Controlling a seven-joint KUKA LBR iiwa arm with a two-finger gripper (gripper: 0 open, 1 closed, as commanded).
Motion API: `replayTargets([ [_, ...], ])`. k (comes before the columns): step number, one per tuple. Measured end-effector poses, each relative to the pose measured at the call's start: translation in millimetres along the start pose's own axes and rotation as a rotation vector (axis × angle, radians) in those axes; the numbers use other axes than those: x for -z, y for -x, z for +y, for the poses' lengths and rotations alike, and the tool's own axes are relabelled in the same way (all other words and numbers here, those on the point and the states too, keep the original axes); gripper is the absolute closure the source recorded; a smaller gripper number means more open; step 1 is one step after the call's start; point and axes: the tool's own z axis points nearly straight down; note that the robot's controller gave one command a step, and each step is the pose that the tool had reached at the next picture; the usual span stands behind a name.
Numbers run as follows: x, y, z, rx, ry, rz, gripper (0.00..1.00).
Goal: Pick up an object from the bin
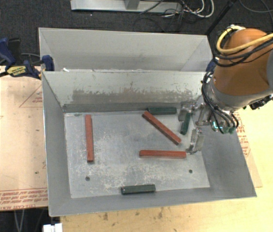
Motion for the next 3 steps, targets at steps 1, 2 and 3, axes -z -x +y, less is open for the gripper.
replayTargets([
  [1,-161.5,-21.5,1.8,0.292,0.0,-0.001,0.0],
  [2,-157.8,-19.3,1.8,0.293,-0.001,-0.008,1.0],
  [3,4.7,25.6,-4.1,0.251,-0.004,-0.02,1.0],
])
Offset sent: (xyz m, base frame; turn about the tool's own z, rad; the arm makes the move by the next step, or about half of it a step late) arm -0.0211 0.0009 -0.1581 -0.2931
